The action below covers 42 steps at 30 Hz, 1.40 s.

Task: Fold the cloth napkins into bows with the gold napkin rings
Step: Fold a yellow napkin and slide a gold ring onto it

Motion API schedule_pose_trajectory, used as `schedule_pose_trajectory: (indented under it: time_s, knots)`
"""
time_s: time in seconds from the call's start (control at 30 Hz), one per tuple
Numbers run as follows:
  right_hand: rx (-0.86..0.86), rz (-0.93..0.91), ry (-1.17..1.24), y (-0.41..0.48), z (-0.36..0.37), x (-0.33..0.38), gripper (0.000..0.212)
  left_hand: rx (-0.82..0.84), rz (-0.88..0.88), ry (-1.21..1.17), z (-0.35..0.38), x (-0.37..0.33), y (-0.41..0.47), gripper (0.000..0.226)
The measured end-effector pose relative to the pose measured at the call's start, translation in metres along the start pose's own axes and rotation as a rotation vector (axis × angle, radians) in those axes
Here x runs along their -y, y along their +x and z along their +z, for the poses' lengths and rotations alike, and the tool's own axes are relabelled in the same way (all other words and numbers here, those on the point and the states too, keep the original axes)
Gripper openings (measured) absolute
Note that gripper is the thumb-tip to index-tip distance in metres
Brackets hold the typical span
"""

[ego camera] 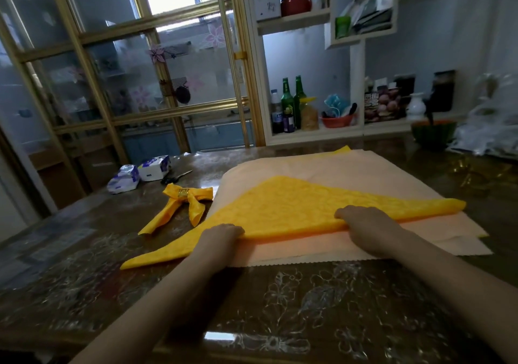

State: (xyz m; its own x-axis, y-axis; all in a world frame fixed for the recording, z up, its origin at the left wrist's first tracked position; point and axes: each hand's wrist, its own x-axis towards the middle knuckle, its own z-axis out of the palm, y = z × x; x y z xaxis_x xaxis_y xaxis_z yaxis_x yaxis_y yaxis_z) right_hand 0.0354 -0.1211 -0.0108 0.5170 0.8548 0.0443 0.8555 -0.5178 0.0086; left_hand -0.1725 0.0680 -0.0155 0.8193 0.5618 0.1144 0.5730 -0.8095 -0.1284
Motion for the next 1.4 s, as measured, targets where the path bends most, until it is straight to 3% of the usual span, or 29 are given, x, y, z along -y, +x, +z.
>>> schedule_pose_trajectory:
  time_s: [0.1, 0.23, 0.3, 0.37, 0.43, 0.5, 0.57, 0.63, 0.83, 1.07, 1.23, 1.4]
  knots:
    - [-0.036, -0.051, -0.15, 0.001, 0.002, -0.009, 0.045, -0.002, -0.01, 0.009, -0.004, 0.006, -0.002, 0.048]
    - [-0.033, -0.083, -0.228, -0.016, -0.014, -0.021, 0.043, 0.147, 0.037, -0.073, -0.021, 0.005, -0.018, 0.045]
    - [0.124, -0.096, -0.161, -0.033, -0.021, -0.023, 0.037, 0.302, 0.044, -0.233, -0.034, 0.003, -0.03, 0.04]
    - [0.415, -0.082, -0.063, -0.045, -0.036, -0.021, 0.047, 0.407, 0.012, -0.387, -0.045, -0.005, -0.03, 0.071]
    - [0.513, -0.055, -0.023, -0.037, -0.047, -0.016, 0.057, 0.314, -0.013, -0.467, -0.043, -0.017, -0.015, 0.075]
    - [0.309, -0.057, 0.141, -0.017, -0.038, -0.005, 0.051, 0.187, -0.019, -0.425, -0.026, -0.033, 0.005, 0.063]
    - [0.115, -0.069, 0.201, -0.002, -0.016, 0.01, 0.047, 0.178, -0.012, -0.318, -0.003, -0.049, 0.018, 0.061]
    - [0.125, -0.089, 0.175, 0.005, 0.005, 0.023, 0.047, 0.2, -0.035, -0.263, 0.015, -0.057, 0.02, 0.058]
    - [0.002, -0.036, 0.053, 0.045, 0.004, 0.029, 0.04, 0.026, -0.161, -0.338, 0.013, -0.036, 0.077, 0.046]
    - [-0.047, -0.069, 0.198, 0.076, 0.034, 0.034, 0.049, 0.075, -0.219, -0.359, 0.02, -0.028, 0.147, 0.05]
    - [-0.055, -0.079, 0.211, 0.073, 0.035, 0.034, 0.049, 0.336, -0.383, -0.687, -0.006, -0.027, 0.187, 0.068]
    - [-0.04, -0.109, 0.221, 0.063, 0.026, 0.032, 0.049, 0.321, -0.43, -0.815, -0.006, -0.025, 0.212, 0.058]
